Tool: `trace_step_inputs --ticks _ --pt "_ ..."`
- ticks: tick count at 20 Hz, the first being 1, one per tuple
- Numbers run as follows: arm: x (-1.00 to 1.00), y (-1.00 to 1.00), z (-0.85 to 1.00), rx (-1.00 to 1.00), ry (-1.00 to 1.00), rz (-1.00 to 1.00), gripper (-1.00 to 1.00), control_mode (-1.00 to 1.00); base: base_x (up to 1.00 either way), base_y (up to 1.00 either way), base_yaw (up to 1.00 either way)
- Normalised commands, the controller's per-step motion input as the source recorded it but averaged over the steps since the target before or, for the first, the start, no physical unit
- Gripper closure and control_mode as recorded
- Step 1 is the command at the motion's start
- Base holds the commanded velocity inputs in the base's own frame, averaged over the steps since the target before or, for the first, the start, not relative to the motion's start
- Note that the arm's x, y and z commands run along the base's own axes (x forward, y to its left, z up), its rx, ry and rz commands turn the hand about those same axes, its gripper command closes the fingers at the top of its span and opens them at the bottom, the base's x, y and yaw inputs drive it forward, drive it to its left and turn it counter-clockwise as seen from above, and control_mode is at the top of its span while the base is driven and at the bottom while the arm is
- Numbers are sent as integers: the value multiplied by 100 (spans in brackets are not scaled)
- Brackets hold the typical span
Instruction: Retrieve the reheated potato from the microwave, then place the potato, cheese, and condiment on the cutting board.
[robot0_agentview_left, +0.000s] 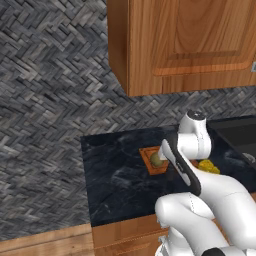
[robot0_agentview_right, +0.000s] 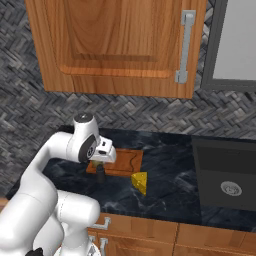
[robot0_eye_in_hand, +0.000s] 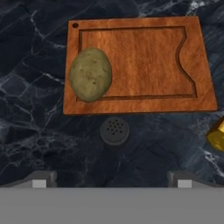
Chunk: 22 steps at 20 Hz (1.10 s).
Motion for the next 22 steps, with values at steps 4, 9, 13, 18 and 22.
trace_step_inputs --ticks 4,9,13,18,22 --pt "7 1 -16 0 0 0 -100 -100 0 0 0" --pt "13 0 -16 0 0 0 -100 -100 0 0 0" --pt "14 0 -15 0 0 0 -100 -100 0 0 0" --pt "9 0 -12 0 0 0 -100 -100 0 0 0" --pt "8 0 -12 0 1 0 -100 -100 0 0 0"
